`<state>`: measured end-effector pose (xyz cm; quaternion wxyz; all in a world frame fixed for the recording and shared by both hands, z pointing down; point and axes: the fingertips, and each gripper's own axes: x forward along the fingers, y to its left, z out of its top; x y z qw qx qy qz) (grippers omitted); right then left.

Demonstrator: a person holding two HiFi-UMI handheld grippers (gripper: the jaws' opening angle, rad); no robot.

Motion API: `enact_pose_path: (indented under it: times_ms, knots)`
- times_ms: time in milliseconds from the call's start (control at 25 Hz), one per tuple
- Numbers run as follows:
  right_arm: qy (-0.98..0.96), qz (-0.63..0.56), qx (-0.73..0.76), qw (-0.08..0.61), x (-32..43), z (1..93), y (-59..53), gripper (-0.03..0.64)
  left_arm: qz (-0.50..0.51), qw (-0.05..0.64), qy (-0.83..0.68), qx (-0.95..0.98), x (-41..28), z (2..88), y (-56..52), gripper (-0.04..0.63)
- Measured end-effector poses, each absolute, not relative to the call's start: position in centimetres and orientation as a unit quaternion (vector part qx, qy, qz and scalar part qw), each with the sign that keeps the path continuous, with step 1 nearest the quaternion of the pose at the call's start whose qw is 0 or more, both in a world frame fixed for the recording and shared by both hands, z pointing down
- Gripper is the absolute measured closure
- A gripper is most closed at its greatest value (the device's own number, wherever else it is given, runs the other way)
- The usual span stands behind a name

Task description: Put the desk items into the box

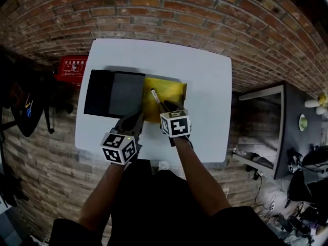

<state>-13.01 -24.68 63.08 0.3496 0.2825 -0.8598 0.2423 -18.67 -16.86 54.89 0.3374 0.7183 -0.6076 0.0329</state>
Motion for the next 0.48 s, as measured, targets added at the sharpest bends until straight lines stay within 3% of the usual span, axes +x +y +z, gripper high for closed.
enact_pose_path:
  times_ms: [200, 480]
  knots:
    - [-0.876, 0.242, 0.264, 0.323, -11.6, 61.3, -23.4, 0.584, 0.030, 0.329, -0.613, 0.718, -17.3, 54.0, -15.8, 0.583]
    - [-0.898, 0.239, 0.247, 0.274, -8.5, 57.5, -20.9, 0.591, 0.029, 0.314, -0.619, 0.719, -14.3, 52.4, -13.4, 0.583]
